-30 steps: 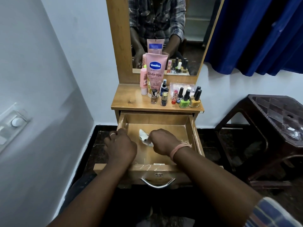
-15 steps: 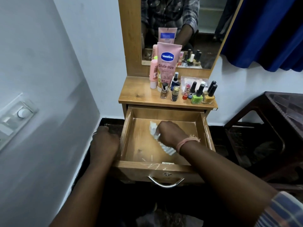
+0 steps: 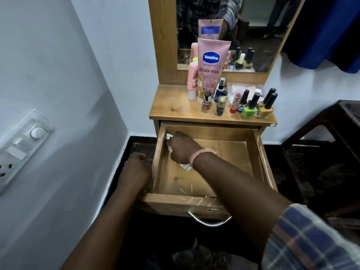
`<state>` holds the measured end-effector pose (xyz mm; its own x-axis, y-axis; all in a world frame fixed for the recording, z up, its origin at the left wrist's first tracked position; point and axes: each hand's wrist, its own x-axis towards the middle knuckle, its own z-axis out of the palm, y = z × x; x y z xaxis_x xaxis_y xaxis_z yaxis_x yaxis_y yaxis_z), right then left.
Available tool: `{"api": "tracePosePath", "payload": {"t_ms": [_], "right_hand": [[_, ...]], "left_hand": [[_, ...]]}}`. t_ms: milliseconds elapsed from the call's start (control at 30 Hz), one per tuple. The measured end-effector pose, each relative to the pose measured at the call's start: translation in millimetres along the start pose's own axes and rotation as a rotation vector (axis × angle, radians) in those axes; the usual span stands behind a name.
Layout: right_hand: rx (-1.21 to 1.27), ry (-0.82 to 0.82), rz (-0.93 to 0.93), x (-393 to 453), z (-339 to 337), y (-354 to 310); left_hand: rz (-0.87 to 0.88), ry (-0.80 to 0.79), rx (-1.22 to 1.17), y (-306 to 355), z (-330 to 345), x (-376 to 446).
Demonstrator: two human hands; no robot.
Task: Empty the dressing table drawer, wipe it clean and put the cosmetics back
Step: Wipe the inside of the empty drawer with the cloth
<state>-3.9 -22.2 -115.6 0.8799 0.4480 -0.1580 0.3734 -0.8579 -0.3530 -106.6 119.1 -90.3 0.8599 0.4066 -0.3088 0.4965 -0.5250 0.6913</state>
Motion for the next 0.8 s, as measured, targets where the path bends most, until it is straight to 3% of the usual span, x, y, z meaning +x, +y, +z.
{"api": "tracePosePath", "payload": {"t_ms": [100,200,267,367,500,567,633,733,800], "right_hand": [[0.057,-0.105,-0.039,-9.3,-13.0,15.8],[0.061,0.020,0.048,-11.6,-4.1,14.0],[0.098,0.012,0.043,-7.8,4.5,2.1],[0.113,-0.124,-0.021,-10.2,-0.9,-5.0],[0.151,-0.421,-0.120,-39.3,-12.9,5.1],[0.130,-0.479,-0.157,-49.9,-8.1,8.1],[0.182,-0.452,-0.125,-48.2,-5.4,11.7],[0.337,-0.216,0.003,-32.4,-4.9,9.1],[0.291,-0.114,0.045,-21.1,0.8,1.4]], "left_hand": [[0.019,-0.004,0.027,-3.4,2.6,3.5],[0.030,-0.009,0.046,-3.5,4.0,6.7],[0.023,-0.022,0.064,-3.7,4.7,6.4],[0.024,-0.037,0.099,-4.0,6.3,4.8],[0.036,-0.036,0.127,-4.4,9.0,6.6],[0.038,-0.034,0.134,-6.0,10.2,7.4],[0.043,-0.014,0.130,-8.0,10.5,8.2],[0.053,-0.001,0.135,-9.3,11.0,8.8],[0.055,0.005,0.136,-9.1,11.0,9.6]]}}
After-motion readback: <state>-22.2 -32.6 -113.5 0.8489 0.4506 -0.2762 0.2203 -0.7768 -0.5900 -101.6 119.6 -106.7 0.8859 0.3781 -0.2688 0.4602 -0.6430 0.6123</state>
